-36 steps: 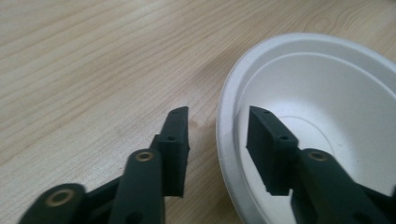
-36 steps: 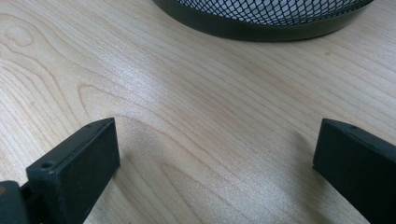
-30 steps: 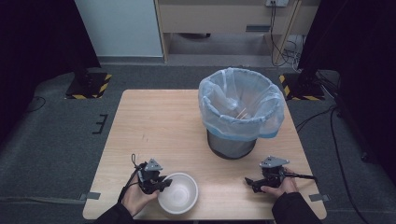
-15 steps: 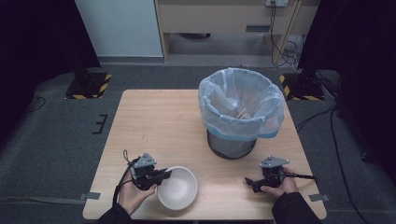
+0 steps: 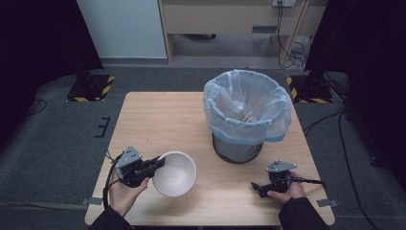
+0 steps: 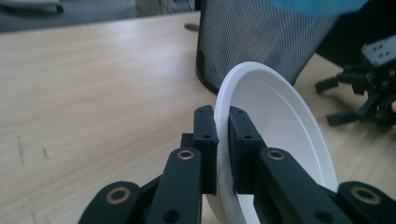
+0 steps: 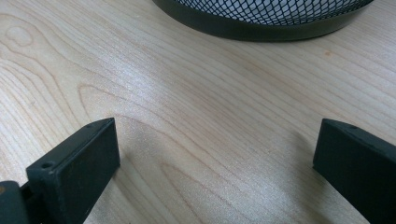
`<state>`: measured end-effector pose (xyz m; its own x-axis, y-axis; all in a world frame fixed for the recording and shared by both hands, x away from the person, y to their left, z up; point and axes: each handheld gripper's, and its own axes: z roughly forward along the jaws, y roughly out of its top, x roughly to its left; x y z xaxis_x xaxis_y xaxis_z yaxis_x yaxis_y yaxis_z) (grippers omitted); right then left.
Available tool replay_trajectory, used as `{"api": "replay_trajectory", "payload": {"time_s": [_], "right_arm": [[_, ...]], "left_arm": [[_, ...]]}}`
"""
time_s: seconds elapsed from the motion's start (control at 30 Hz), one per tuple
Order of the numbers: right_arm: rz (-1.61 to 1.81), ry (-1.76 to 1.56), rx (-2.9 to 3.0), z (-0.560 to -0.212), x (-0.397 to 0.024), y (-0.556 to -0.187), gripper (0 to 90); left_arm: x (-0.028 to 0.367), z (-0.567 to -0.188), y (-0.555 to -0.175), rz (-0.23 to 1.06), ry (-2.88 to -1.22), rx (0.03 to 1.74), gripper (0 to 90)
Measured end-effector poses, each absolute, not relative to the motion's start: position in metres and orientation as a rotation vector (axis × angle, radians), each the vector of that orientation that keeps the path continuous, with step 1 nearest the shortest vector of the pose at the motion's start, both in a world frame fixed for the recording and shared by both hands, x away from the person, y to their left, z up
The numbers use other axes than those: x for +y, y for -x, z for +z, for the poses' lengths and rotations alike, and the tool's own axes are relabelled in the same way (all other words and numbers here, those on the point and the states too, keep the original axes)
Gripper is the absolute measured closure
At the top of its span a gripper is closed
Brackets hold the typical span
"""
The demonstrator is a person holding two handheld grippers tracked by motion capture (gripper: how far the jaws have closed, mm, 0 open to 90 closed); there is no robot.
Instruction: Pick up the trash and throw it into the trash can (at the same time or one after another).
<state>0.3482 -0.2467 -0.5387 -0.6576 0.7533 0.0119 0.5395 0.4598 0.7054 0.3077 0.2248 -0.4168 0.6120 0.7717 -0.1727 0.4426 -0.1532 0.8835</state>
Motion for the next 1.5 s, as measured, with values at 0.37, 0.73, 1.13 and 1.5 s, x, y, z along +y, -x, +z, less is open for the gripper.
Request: {"api": "replay_trajectory", "payload": {"time_s": [0.37,0.73,1.13,1.5], "right_arm": [[1.002,-1.099,2.409,-0.539,-0.247,-0.348,0.8],[1.002,-1.100,2.409,-0.539,-0.247,-0.348,0.8],[1.002,-1.099,2.410,-0.539,-0.247,-0.348,0.8],[1.002,-1.099,2.410,-0.539,-0.247,-0.348,0.8]], "left_arm": [[0.236,-0.362,-0.309,0.524,-1.638,0.898,83.0],[0.230,-0.325,-0.317,0.600,-1.549,0.827,83.0],[0.216,-0.296,-0.331,0.625,-1.469,0.781,83.0],[0.193,-0.268,-0.345,0.635,-1.414,0.725,83.0]]}}
